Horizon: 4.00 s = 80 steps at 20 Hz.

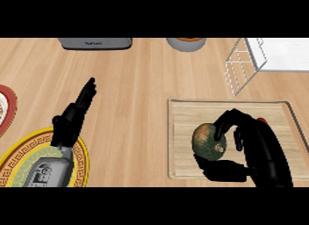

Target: Pick the squash from the tray and place it in the tiered shelf

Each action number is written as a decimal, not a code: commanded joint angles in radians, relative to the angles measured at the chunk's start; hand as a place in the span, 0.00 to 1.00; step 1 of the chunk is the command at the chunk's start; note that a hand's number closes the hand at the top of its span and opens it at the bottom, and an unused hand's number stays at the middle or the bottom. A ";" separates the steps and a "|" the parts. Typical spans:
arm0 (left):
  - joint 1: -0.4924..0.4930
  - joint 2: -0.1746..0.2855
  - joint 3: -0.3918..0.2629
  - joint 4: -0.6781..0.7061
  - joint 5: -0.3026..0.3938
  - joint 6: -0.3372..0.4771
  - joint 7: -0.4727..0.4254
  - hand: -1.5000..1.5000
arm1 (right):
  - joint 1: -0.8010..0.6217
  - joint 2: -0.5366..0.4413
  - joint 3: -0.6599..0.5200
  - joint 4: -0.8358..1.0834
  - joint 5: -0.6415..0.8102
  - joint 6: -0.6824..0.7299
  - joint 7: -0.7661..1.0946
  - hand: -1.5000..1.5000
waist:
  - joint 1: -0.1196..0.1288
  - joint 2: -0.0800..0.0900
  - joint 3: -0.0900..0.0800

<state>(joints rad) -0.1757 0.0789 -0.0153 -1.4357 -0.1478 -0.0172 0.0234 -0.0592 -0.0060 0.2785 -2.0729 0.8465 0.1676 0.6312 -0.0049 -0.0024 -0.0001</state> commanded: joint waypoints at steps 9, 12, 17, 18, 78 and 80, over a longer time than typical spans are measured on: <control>0.041 -0.005 0.003 -0.023 0.016 -0.014 -0.022 0.50 | -0.323 -0.083 -0.222 -0.324 -0.002 0.246 0.345 1.00 | 0.004 0.000 -0.001; -0.011 -0.009 -0.004 -0.002 -0.017 0.011 0.006 0.50 | -0.460 -0.102 -0.275 -0.200 0.055 0.185 0.342 1.00 | 0.007 0.002 -0.001; 0.037 -0.065 -0.065 -0.060 -0.056 0.052 0.036 0.50 | -0.511 -0.221 -0.422 -0.172 0.022 0.208 0.282 1.00 | 0.007 0.000 0.000; 0.031 -0.034 -0.049 -0.064 -0.050 0.030 0.040 0.50 | -0.598 -0.202 -0.372 -0.177 0.063 0.252 0.396 1.00 | 0.008 -0.001 -0.001; 0.012 -0.035 -0.021 -0.062 -0.042 0.008 0.042 0.50 | -0.932 -0.662 -0.702 1.322 0.029 -0.636 -0.390 0.00 | 0.014 0.004 0.000; -0.010 -0.032 -0.002 -0.023 -0.011 -0.016 0.027 0.50 | -0.926 -0.636 -0.696 1.332 0.022 -0.681 -0.397 0.00 | 0.014 0.004 0.000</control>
<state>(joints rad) -0.1839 0.0581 -0.0136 -1.4622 -0.1640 -0.0320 0.0439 -0.9959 -0.6378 -0.4191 -0.7644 0.8591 -0.4804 0.2023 0.0121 0.0034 -0.0002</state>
